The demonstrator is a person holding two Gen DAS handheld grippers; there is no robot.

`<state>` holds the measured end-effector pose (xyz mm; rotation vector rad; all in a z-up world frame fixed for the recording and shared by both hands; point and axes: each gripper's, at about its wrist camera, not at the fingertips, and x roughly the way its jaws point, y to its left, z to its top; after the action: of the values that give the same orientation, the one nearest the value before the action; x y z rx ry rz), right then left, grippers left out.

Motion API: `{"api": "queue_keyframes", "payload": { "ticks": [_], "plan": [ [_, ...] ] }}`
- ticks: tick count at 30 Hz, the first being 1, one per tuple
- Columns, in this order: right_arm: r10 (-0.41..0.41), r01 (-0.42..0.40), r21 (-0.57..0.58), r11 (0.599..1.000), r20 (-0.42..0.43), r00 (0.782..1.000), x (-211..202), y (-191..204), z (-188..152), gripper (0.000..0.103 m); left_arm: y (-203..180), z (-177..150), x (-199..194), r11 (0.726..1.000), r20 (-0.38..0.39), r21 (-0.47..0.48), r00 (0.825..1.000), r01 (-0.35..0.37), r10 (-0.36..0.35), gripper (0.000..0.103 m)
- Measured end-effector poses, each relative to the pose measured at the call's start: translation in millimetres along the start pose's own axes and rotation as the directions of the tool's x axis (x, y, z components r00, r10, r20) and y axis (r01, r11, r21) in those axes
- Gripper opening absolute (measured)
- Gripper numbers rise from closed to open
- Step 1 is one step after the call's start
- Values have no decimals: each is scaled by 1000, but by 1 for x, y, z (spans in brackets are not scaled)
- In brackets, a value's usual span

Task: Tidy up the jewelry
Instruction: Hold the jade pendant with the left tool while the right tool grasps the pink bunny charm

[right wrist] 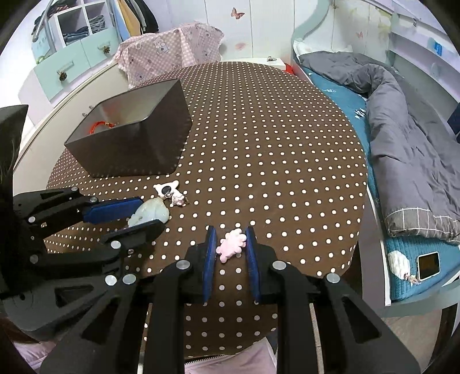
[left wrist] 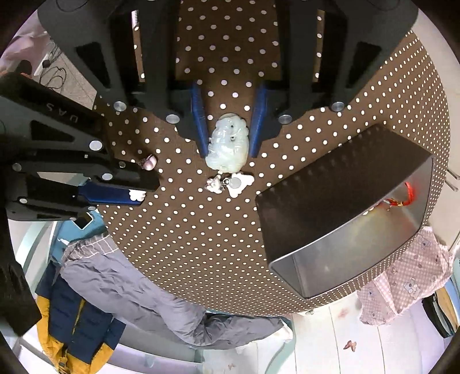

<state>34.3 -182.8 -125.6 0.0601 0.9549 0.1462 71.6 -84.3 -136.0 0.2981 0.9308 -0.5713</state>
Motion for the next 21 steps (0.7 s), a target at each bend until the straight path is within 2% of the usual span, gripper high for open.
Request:
{"api": "queue_keyframes", "payload": {
  "ticks": [5, 13, 21],
  "plan": [
    [8, -8, -7, 1000, 3, 1000, -1, 3, 2, 19, 10, -4, -3, 999, -2, -20, 999, 32, -32, 28],
    [19, -19, -20, 1000, 14, 1000, 1, 13, 13, 19, 14, -9, -11, 999, -2, -24, 1000, 30, -30, 28],
    [37, -35, -36, 999, 58, 998, -5, 25, 31, 19, 28, -11, -32, 998, 42, -58, 999, 22, -19, 28]
  ]
}}
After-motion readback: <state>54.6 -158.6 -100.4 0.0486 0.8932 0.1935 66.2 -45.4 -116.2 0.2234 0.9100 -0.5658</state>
